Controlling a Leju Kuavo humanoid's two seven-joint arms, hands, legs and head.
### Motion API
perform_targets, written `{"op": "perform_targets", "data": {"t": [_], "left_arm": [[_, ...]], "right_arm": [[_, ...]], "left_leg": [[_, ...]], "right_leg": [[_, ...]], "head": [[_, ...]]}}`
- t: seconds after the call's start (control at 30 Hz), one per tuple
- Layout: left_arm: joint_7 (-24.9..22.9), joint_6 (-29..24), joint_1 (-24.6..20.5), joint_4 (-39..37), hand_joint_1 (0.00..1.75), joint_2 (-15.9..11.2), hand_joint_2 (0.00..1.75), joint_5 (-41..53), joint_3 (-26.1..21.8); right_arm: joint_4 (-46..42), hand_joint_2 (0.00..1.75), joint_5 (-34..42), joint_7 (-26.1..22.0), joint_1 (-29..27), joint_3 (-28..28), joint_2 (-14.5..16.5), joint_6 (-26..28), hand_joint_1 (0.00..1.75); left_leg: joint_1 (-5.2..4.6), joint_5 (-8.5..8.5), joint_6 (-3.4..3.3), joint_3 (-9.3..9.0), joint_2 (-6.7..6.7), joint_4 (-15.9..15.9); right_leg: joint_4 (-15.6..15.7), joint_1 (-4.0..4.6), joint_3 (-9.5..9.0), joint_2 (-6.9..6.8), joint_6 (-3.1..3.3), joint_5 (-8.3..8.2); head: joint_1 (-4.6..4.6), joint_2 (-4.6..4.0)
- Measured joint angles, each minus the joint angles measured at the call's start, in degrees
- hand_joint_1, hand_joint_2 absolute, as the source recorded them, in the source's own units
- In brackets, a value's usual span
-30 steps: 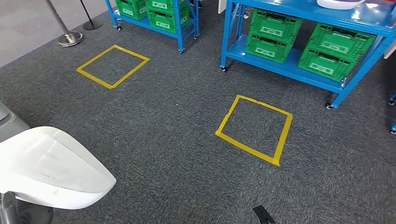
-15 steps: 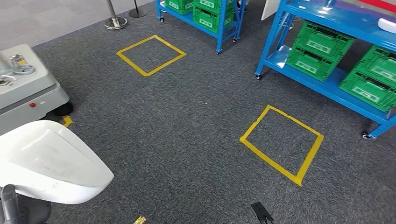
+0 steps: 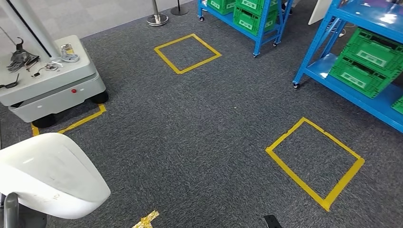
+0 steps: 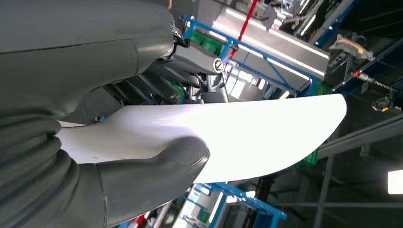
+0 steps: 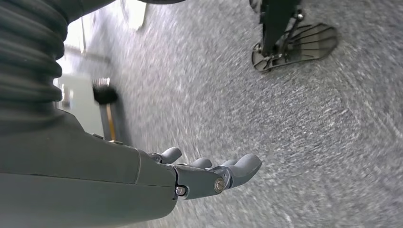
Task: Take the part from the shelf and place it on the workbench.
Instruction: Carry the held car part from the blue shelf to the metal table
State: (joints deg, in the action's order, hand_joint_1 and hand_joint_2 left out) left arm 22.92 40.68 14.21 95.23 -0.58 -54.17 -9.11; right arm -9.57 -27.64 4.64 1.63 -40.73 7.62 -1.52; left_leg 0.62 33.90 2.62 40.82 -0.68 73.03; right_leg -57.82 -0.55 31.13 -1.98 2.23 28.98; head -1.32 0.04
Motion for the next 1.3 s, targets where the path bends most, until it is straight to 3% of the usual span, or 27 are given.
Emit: {"op": "perform_targets", "data": {"t": [0.03, 0.07, 0.1, 0.17, 0.23, 0.3, 0.33, 0.4, 0.43, 0.47, 0.5, 0.53, 0.57, 0.6, 0.63, 0.7, 0.77, 0.83, 0.9, 0.97, 1.03, 1.07, 1.1, 1.17, 1.23, 1.3], "left_arm": [[0.78, -0.03, 0.69, 0.20, 1.75, -0.30, 1.75, 0.98, 0.07], [1.59, 0.02, 1.48, 0.62, 1.75, -0.51, 1.75, 2.17, 0.09], [2.36, 0.15, 2.27, 1.20, 1.75, -0.57, 1.75, 3.51, 0.09], [3.63, 0.53, 3.26, 2.35, 1.75, -0.45, 1.75, 6.07, 0.09], [4.86, 0.73, 3.52, 3.00, 1.75, 0.09, 1.75, 8.59, 0.09], [6.29, 1.07, 3.62, 3.56, 1.75, 0.99, 1.75, 11.27, 0.09], [6.97, 1.48, 3.63, 3.93, 1.75, 1.51, 1.75, 12.57, 0.10], [7.87, 2.31, 2.93, 4.48, 1.75, 2.39, 1.75, 14.79, 0.48], [8.13, 2.50, 2.26, 4.55, 1.75, 2.75, 1.75, 15.63, 1.00], [8.30, 2.55, 1.43, 4.49, 1.75, 3.03, 1.75, 16.18, 1.72], [8.36, 2.54, 0.60, 4.33, 1.75, 3.29, 1.75, 16.38, 2.59], [8.29, 2.54, -0.21, 4.10, 1.75, 3.55, 1.75, 16.17, 3.51], [8.12, 2.51, -1.07, 3.85, 1.75, 3.74, 1.75, 15.73, 4.35], [7.79, 2.46, -1.98, 3.58, 1.75, 3.88, 1.75, 15.17, 5.11], [7.27, 2.36, -2.95, 3.33, 1.75, 3.98, 1.75, 14.56, 5.76], [5.75, 1.86, -5.03, 2.73, 1.75, 4.08, 1.75, 13.70, 6.87], [4.02, 0.63, -6.93, 1.97, 1.75, 4.10, 1.75, 14.12, 7.88], [3.02, -1.27, -8.12, 1.32, 1.75, 4.03, 1.75, 15.48, 8.44], [3.01, -3.45, -8.88, 0.86, 1.75, 3.77, 1.75, 16.65, 8.52], [3.78, -5.47, -9.20, 0.43, 1.75, 3.48, 1.75, 17.96, 8.47], [5.42, -7.08, -8.65, 0.07, 1.75, 3.18, 1.75, 19.61, 8.07], [6.54, -7.68, -8.09, 0.01, 1.75, 3.04, 1.75, 20.38, 7.64], [7.66, -8.04, -7.45, 0.06, 1.75, 2.88, 1.75, 20.91, 7.09], [9.64, -8.27, -6.32, 0.57, 1.75, 2.68, 1.75, 21.42, 5.81], [10.68, -8.25, -5.46, 1.42, 1.75, 2.59, 1.75, 21.84, 4.75], [11.12, -8.29, -4.67, 2.49, 1.75, 2.47, 1.75, 22.42, 3.82]], "right_arm": [[0.00, 1.75, -0.77, -0.67, -0.07, 0.08, 0.05, -0.42, 0.00], [0.00, 1.75, -1.51, -1.47, -0.08, 0.24, 0.08, -0.74, 0.00], [0.00, 1.75, -2.23, -2.45, -0.08, 0.46, 0.09, -0.99, 0.00], [0.00, 1.75, -3.41, -4.68, -0.09, 1.06, -0.04, -1.20, 0.00], [0.00, 1.75, -4.28, -6.96, -0.01, 1.70, -0.48, -1.31, 0.00], [0.00, 1.75, -4.60, -8.43, 0.28, 2.23, -1.13, -1.43, 0.00], [0.00, 1.75, -4.43, -8.59, 0.46, 2.38, -1.56, -1.47, 0.00], [0.00, 1.75, -3.72, -7.80, 0.69, 2.48, -2.33, -1.47, 0.00], [0.00, 1.75, -3.45, -6.87, 0.69, 2.48, -2.69, -1.37, 0.00], [0.00, 1.75, -3.29, -5.83, 0.63, 2.48, -2.98, -1.17, 0.00], [0.00, 1.75, -3.11, -4.70, 0.53, 2.46, -3.25, -0.82, 0.00], [0.00, 1.75, -2.77, -3.60, 0.44, 2.37, -3.39, -0.34, 0.00], [0.00, 1.75, -2.29, -2.69, 0.38, 2.16, -3.46, 0.22, 0.00], [0.00, 1.75, -1.68, -1.90, 0.36, 1.88, -3.49, 0.79, 0.00], [0.00, 1.75, -1.02, -1.20, 0.37, 1.54, -3.49, 1.39, 0.00], [0.00, 1.75, 0.30, -0.24, 0.38, 0.80, -3.42, 2.55, 0.00], [0.00, 1.75, 1.36, 0.41, 0.38, -0.07, -3.22, 3.49, 0.00], [0.00, 1.75, 1.66, 0.82, 0.37, -0.78, -2.81, 3.71, 0.00], [0.00, 1.75, 1.14, 1.28, 0.26, -1.07, -2.37, 3.35, 0.00], [0.00, 1.75, 0.21, 1.91, -0.04, -1.11, -2.10, 2.84, 0.00], [0.00, 1.75, -0.83, 2.23, -0.45, -1.11, -1.94, 2.40, 0.00], [0.00, 1.75, -1.41, 2.06, -0.58, -1.10, -1.88, 2.15, 0.00], [0.00, 1.75, -1.96, 1.59, -0.64, -1.08, -1.84, 1.86, 0.00], [0.00, 1.75, -3.01, 0.17, -0.65, -0.88, -1.85, 1.09, 0.00], [0.00, 1.75, -3.81, -1.12, -0.59, -0.51, -1.97, 0.47, 0.00], [0.00, 1.75, -4.42, -1.96, -0.32, -0.02, -2.01, -0.02, 0.00]], "left_leg": [[0.07, 0.13, 0.11, 0.39, 0.21, 1.29], [0.13, -0.74, 0.16, -0.35, 0.44, 0.36], [0.15, -2.41, 0.16, -2.25, 1.04, -2.85], [0.04, -5.15, -0.18, -6.82, 4.25, -10.94], [-0.19, -5.85, -0.97, -8.71, 6.10, -14.59], [-0.39, -5.99, -1.82, -8.40, 4.60, -14.62], [-0.35, -6.14, -2.18, -8.35, 3.81, -14.74], [-0.16, -6.56, -2.96, -8.48, 2.19, -14.99], [-0.10, -6.73, -3.22, -8.35, 1.38, -15.01], [-0.14, -6.87, -3.45, -8.20, 0.47, -14.98], [-0.21, -6.95, -3.57, -8.06, -0.50, -14.93], [-0.28, -7.00, -3.62, -7.97, -1.51, -14.85], [-0.33, -7.04, -3.63, -7.92, -2.50, -14.75], [-0.35, -7.06, -3.61, -7.92, -3.41, -14.66], [-0.34, -7.08, -3.56, -7.91, -4.20, -14.57], [-0.35, -7.23, -3.17, -7.70, -5.59, -14.47], [-0.22, -7.58, -2.43, -7.31, -6.82, -14.65], [-0.13, -7.84, -1.73, -6.86, -7.44, -14.91], [-0.36, -6.28, -1.33, -5.52, -4.75, -12.73], [-0.38, -2.56, -0.92, -2.40, -1.07, -6.04], [-0.04, -0.09, -0.37, 0.47, 0.04, 0.35], [0.15, -0.32, -0.12, 0.62, 0.23, 0.96], [0.35, -1.59, 0.12, -0.48, 0.56, -0.90], [0.57, -4.88, 0.48, -4.76, 2.65, -8.65], [0.48, -6.42, -0.04, -7.54, 4.35, -13.81], [0.21, -6.50, -1.11, -7.63, 3.63, -14.23]], "right_leg": [[-0.02, 0.04, 0.00, -0.78, 0.01, 0.05], [-0.05, 0.05, -0.03, -1.54, -0.03, 0.10], [-0.09, 0.06, -0.12, -2.26, -0.15, 0.20], [-0.29, 0.29, -0.43, -3.64, -0.67, 0.59], [-0.45, 0.61, -0.77, -4.97, -1.37, 0.95], [-0.35, 0.60, -1.16, -6.39, -2.03, 1.15], [-0.58, 0.44, -1.34, -6.05, -2.45, 1.50], [-3.86, 0.12, -0.24, -2.72, -3.13, 3.88], [-7.34, 0.02, 1.30, -0.43, -3.31, 5.75], [-11.52, 0.04, 3.36, 1.02, -3.33, 7.62], [-15.17, 0.10, 5.31, 1.66, -3.28, 8.79], [-17.15, 0.18, 6.56, 1.93, -3.15, 8.85], [-16.74, 0.27, 6.75, 2.10, -2.94, 7.67], [-13.96, 0.35, 5.80, 2.41, -2.64, 5.51], [-9.66, 0.42, 4.08, 3.32, -2.29, 2.98], [-2.65, 0.62, 1.28, 5.56, -1.77, -0.09], [-0.71, 0.89, 0.67, 6.09, -1.47, -0.57], [0.02, 0.81, 0.49, 4.70, -0.93, -1.12], [1.07, 0.54, 0.20, 3.27, -0.17, -1.73], [1.46, 0.55, 0.14, 1.70, 0.30, -1.89], [1.39, 0.56, 0.19, -0.02, 0.35, -1.74], [1.31, 0.50, 0.19, -0.82, 0.27, -1.63], [1.16, 0.39, 0.18, -1.57, 0.09, -1.47], [0.50, 0.22, 0.20, -2.92, -0.53, -0.92], [-0.36, 0.32, 0.15, -4.06, -1.40, -0.19], [-0.58, 0.36, -0.11, -5.20, -2.16, 0.11]], "head": [[0.01, 0.00], [0.01, 0.00], [0.02, 0.00], [-0.02, 0.01], [-0.19, 0.01], [-0.29, 0.00], [-0.32, 0.00], [-0.47, 0.00], [-0.57, 0.00], [-0.63, 0.00], [-0.68, 0.00], [-0.69, 0.00], [-0.70, 0.01], [-0.71, 0.01], [-0.71, 0.01], [-0.70, 0.00], [-0.75, 0.00], [-0.78, 0.00], [-0.71, 0.00], [-0.64, 0.00], [-0.62, 0.00], [-0.62, 0.00], [-0.61, 0.00], [-0.60, 0.00], [-0.68, 0.00], [-0.76, 0.01]]}}
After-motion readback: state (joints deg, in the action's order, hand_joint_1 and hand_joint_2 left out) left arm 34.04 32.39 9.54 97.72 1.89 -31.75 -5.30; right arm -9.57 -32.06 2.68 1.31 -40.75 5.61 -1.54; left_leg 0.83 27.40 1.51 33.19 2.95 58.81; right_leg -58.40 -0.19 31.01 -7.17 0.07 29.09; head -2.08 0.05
